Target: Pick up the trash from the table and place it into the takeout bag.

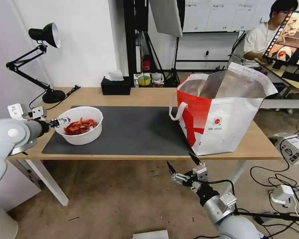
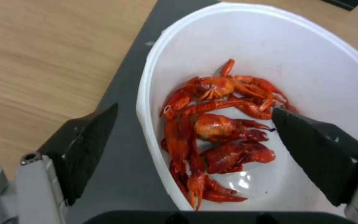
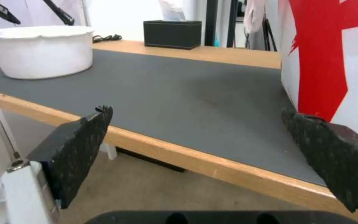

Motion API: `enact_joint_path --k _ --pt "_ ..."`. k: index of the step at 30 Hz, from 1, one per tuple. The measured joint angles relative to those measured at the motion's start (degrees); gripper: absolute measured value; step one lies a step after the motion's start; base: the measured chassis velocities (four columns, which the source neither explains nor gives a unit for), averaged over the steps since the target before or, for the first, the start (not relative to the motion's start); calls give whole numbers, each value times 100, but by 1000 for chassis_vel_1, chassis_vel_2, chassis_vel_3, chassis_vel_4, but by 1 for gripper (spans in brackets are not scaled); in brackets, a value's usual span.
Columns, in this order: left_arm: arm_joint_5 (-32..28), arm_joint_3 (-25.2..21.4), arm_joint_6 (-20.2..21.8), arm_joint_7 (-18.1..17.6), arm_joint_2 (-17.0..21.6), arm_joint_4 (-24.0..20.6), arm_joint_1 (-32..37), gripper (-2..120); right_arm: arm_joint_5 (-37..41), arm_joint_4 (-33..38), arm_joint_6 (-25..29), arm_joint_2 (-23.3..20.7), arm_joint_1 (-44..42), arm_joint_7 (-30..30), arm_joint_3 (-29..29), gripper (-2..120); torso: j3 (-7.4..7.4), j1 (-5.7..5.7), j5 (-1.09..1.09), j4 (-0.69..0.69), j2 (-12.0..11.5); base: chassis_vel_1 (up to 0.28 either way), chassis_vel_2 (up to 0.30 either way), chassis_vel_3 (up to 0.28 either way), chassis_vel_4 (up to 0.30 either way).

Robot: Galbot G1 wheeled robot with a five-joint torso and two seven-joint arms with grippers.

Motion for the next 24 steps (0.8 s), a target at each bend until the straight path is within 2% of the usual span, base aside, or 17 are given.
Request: enact_joint_path --k 24 --pt "-316 572 -23 -147 -61 684 -545 100 0 0 0 0 0 0 0 100 0 0 1 0 0 0 0 0 0"
